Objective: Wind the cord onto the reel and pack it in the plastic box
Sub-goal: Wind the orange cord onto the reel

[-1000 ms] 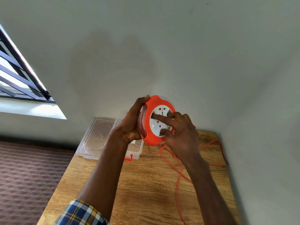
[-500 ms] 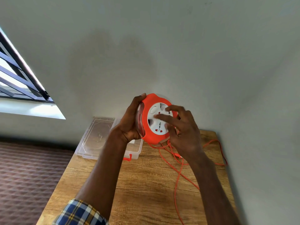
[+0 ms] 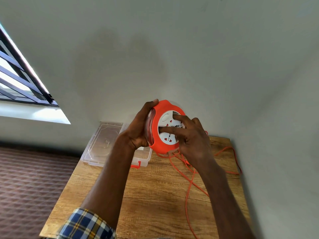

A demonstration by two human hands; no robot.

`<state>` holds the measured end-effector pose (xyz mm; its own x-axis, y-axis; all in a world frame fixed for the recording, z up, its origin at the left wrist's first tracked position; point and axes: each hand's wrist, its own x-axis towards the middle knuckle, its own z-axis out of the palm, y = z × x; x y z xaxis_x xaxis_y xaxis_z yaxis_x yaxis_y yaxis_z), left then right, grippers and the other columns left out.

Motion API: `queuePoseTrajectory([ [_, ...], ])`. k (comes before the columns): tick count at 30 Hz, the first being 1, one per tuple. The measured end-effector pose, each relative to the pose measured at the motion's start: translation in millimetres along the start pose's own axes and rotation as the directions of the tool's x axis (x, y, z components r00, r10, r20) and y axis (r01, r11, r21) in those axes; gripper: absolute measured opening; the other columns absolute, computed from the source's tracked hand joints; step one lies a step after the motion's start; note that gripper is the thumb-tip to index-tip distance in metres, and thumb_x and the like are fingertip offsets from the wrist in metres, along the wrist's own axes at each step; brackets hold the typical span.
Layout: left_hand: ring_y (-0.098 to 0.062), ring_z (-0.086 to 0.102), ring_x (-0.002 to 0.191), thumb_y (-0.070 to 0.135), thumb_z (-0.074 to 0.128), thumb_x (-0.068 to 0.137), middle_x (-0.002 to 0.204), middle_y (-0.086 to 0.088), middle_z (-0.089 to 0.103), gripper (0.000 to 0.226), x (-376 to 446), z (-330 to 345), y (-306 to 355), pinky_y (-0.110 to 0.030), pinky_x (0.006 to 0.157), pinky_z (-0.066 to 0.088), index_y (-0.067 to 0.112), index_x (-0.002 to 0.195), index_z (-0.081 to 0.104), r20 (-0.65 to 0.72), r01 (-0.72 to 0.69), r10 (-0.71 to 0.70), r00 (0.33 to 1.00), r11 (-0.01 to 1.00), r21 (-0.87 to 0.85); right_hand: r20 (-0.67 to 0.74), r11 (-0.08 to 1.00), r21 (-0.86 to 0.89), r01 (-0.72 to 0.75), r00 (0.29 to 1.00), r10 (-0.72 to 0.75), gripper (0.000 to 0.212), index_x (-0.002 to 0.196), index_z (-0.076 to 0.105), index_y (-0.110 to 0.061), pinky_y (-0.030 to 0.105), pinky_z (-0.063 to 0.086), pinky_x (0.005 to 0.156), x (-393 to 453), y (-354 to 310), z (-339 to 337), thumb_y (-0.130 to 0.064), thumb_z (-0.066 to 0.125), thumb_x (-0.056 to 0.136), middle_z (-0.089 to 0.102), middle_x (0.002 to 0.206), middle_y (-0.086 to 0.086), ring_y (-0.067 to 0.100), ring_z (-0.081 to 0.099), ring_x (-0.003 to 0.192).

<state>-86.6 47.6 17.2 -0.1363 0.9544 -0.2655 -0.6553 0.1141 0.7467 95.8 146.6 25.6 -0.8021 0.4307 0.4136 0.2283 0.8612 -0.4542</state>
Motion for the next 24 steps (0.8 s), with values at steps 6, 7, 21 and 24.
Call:
queuePoseTrajectory([
  [6, -0.036, 0.072, 0.113, 0.072, 0.063, 0.091, 0.13, -0.017, 0.073, 0.07, 3, 5, -1, -0.051, 0.097, 0.058, 0.017, 0.134, 0.073, 0.002, 0.0, 0.0, 1.0, 1.0, 0.01, -0.135, 0.975, 0.027, -0.223, 0.965, 0.224, 0.057, 0.135, 0.053, -0.056, 0.018, 0.044, 0.062, -3, -8, 0, -0.063, 0.071, 0.081, 0.073, 0.1, -0.021, 0.0, 0.056, 0.084],
  [7, -0.035, 0.073, 0.112, 0.072, 0.064, 0.09, 0.128, -0.017, 0.074, 0.07, 3, 6, -2, -0.052, 0.096, 0.058, 0.017, 0.133, 0.074, 0.008, 0.002, -0.002, 1.0, 1.0, 0.009, -0.177, 0.963, 0.06, -0.264, 0.946, 0.27, 0.062, 0.135, 0.056, -0.051, 0.017, 0.048, 0.061, -3, -11, 1, -0.073, 0.067, 0.078, 0.075, 0.09, -0.019, 0.0, 0.063, 0.079],
  [21, -0.036, 0.07, 0.119, 0.073, 0.057, 0.094, 0.135, -0.014, 0.072, 0.071, 1, -2, 0, -0.054, 0.101, 0.055, 0.02, 0.139, 0.069, 0.087, 0.015, -0.01, 0.996, 0.999, -0.052, -0.029, 0.989, 0.131, 0.068, 0.997, -0.065, 0.05, 0.125, 0.07, -0.039, 0.032, 0.058, 0.085, -1, 8, -8, -0.004, 0.072, 0.088, 0.05, 0.145, -0.009, 0.017, 0.049, 0.125],
  [24, -0.036, 0.07, 0.118, 0.074, 0.056, 0.094, 0.133, -0.015, 0.072, 0.071, 1, -6, -1, -0.054, 0.102, 0.055, 0.02, 0.138, 0.07, 0.057, 0.026, -0.024, 0.998, 0.999, -0.032, 0.067, 0.994, 0.111, 0.023, 0.997, -0.03, 0.057, 0.123, 0.07, -0.044, 0.037, 0.056, 0.092, -1, 4, -4, 0.0, 0.074, 0.087, 0.046, 0.153, -0.007, 0.02, 0.044, 0.13],
])
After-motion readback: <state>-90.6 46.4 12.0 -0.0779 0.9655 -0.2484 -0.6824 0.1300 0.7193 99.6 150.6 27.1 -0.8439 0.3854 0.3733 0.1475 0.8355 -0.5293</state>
